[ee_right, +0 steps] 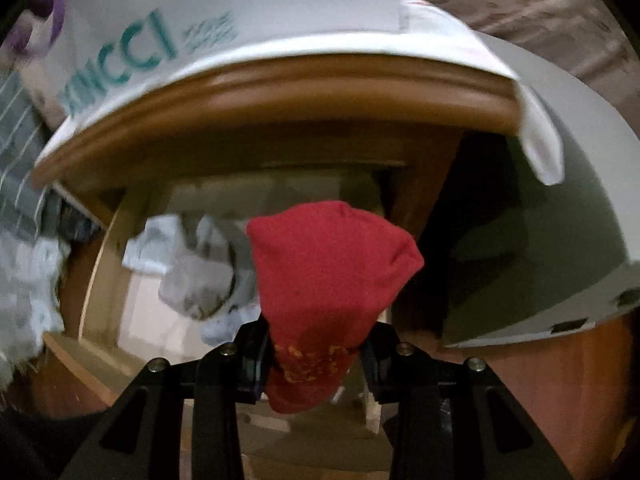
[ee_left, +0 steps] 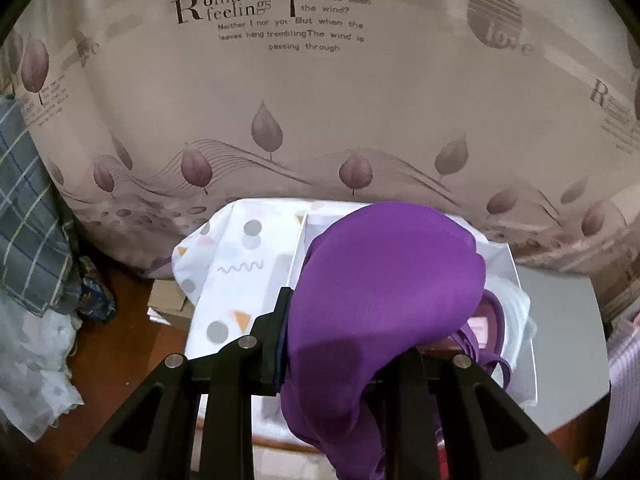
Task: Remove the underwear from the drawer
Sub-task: 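Lower the purple bra into the shoe box and open left gripper while right holds red item, then move left gripper back to the drawer while right lifts the red item toward the box, then lower the red item into the shoe box and open right gripper, then move the right gripper back down into the drawer, then grasp the navy sparkly item in the drawer with right gripper, then grasp the pale blue floral sock with left gripper while right holds the navy item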
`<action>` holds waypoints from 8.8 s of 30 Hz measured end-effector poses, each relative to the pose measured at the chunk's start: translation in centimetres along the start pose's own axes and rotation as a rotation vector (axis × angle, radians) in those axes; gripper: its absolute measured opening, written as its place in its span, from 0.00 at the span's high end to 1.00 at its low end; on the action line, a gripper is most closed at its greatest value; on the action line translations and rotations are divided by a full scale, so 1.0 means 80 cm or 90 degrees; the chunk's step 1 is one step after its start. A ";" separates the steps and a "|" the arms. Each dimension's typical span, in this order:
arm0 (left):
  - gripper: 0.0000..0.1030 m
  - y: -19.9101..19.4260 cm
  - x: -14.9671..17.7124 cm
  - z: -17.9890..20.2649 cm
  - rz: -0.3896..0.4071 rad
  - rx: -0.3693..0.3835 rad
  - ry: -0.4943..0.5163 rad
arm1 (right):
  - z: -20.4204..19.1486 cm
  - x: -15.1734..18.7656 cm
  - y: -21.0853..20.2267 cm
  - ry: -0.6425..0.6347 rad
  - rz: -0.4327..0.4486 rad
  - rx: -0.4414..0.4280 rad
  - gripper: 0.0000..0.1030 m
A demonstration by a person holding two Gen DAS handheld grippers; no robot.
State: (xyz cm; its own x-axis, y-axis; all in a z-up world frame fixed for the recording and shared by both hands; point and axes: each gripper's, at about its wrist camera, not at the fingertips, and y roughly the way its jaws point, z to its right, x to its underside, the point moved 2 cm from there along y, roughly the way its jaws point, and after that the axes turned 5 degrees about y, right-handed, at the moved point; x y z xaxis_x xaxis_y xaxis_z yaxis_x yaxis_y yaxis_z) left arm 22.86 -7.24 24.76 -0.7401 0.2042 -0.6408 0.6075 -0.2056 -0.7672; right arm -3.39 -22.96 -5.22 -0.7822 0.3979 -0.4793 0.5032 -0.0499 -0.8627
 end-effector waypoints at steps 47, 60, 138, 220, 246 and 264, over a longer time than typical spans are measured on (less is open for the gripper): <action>0.35 0.117 0.023 0.048 -0.070 -0.127 0.144 | 0.025 -0.012 -0.004 0.065 -0.007 0.005 0.64; 0.23 0.050 0.035 0.021 -0.019 -0.094 0.094 | 0.024 -0.011 -0.001 0.056 -0.004 0.015 0.64; 0.15 0.074 0.353 -0.227 -0.041 -0.276 -0.174 | -0.133 -0.278 -0.169 -0.115 0.177 0.062 0.64; 0.14 0.109 0.358 -0.179 -0.102 -0.223 -0.070 | -0.086 0.021 0.175 -0.734 -0.307 0.068 0.31; 0.14 0.122 0.364 -0.171 -0.118 -0.201 -0.076 | -0.136 0.012 0.077 -0.565 -0.278 -0.105 0.82; 0.15 0.148 0.381 -0.090 -0.183 0.000 0.016 | -0.038 -0.012 0.016 -0.129 -0.049 -0.151 0.82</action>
State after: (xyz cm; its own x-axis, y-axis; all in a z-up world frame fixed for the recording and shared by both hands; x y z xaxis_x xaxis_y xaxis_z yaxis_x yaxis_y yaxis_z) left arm 9.55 3.43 -4.08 -0.8742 0.2784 -0.3979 0.3745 -0.1352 -0.9173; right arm -0.90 -20.62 -5.41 -0.8666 0.2008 -0.4569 0.4926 0.1974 -0.8475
